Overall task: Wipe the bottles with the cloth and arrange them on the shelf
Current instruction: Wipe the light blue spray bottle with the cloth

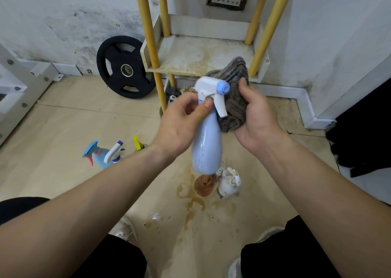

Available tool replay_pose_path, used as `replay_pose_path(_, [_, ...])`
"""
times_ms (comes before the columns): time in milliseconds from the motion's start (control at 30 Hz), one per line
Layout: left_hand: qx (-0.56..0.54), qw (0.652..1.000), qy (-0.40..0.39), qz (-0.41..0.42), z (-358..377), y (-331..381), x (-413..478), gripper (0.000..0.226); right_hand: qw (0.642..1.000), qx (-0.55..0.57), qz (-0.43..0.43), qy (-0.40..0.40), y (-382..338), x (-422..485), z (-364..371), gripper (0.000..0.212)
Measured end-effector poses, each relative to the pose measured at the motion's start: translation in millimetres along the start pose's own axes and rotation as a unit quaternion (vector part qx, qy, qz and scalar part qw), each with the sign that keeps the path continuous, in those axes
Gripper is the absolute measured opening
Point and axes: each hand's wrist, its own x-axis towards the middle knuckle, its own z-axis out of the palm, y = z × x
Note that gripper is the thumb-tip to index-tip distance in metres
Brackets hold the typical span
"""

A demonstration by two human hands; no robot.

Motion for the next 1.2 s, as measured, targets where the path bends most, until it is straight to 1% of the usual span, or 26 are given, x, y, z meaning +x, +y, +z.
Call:
replay_pose_path(33, [-0.008, 1.000, 0.014, -0.007, -3, 1, 3, 0.030, 1.000, -0.001, 0.005, -0.007, -2, 0, 0, 0.043])
replay_pose_path(100, [0.001, 0.999, 0.045, -0.013, -8, -1, 8, 0.030, 0.999, -0.019, -0.013, -0.031, -3, -3, -2, 0.042])
replay_pose_path(167, [0.011, 0.997, 0.076, -0.016, -9, -3, 10, 0.031, 0.992, -0.095, -0.060, -0.062, 2, -10, 2, 0.036])
replay_pose_path(200, [0.014, 0.996, 0.088, -0.018, -9, -3, 10, 0.034, 0.980, -0.159, -0.089, -0.074, 6, -12, 4, 0.033])
replay_pose_path(267, [0.011, 0.996, 0.089, -0.017, -8, -6, 10, 0.035, 0.945, -0.283, -0.139, -0.086, 15, -15, 6, 0.023])
replay_pose_path(300, [0.008, 0.996, 0.086, -0.016, -8, -6, 9, 0.034, 0.932, -0.315, -0.160, -0.085, 18, -14, 5, 0.023])
replay_pose_path(333, [0.002, 0.996, 0.082, -0.014, -8, -5, 8, 0.033, 0.929, -0.319, -0.171, -0.082, 19, -14, 4, 0.024])
replay_pose_path(367, [-0.005, 0.997, 0.078, -0.012, -8, -5, 8, 0.032, 0.935, -0.298, -0.172, -0.079, 19, -13, 2, 0.023])
replay_pose_path(433, [-0.009, 0.998, 0.060, 0.006, -11, -1, 7, 0.029, 0.958, -0.231, -0.148, -0.087, 15, -12, -1, 0.021])
replay_pose_path(533, [0.005, 1.000, 0.004, 0.027, -16, 2, 5, 0.033, 0.975, -0.160, -0.114, -0.102, 12, -12, -1, 0.022])
replay_pose_path(700, [0.032, 0.996, -0.085, 0.021, -24, 5, 7, 0.032, 0.984, -0.119, -0.093, -0.099, 5, -12, -3, 0.020])
replay_pose_path(800, [0.032, 0.995, -0.088, 0.026, -26, 7, 8, 0.030, 0.986, -0.108, -0.092, -0.090, -1, -11, -3, 0.020])
replay_pose_path(867, [0.029, 0.997, -0.069, 0.030, -25, 5, 8, 0.019, 0.986, -0.127, -0.100, -0.051, -3, -11, -1, 0.019])
replay_pose_path(900, [0.026, 0.997, -0.060, 0.029, -25, 3, 9, 0.013, 0.981, -0.158, -0.112, -0.018, -2, -10, -1, 0.018])
replay_pose_path(933, [0.022, 0.998, -0.049, 0.026, -25, 0, 10, 0.008, 0.969, -0.206, -0.132, 0.022, -1, -9, -3, 0.016])
replay_pose_path(967, [0.022, 0.999, -0.035, 0.025, -25, -2, 12, 0.010, 0.950, -0.261, -0.158, 0.062, 0, -8, -5, 0.013])
replay_pose_path(1033, [0.038, 0.999, -0.002, 0.019, -26, -5, 14, 0.016, 0.901, -0.349, -0.222, 0.131, -2, -10, -6, 0.014])
replay_pose_path(1067, [0.044, 0.999, 0.013, 0.017, -26, -6, 15, 0.015, 0.879, -0.373, -0.259, 0.147, -4, -12, -5, 0.016])
replay_pose_path(1100, [0.045, 0.999, 0.022, 0.014, -26, -6, 14, 0.014, 0.859, -0.390, -0.296, 0.146, -6, -16, -3, 0.016])
replay_pose_path(1133, [0.045, 0.999, 0.024, 0.011, -25, -6, 15, 0.012, 0.841, -0.410, -0.328, 0.127, -7, -22, 1, 0.018])
replay_pose_path(1200, [0.037, 0.999, 0.021, 0.014, -21, -4, 14, 0.014, 0.808, -0.459, -0.364, 0.073, -3, -30, 9, 0.031])
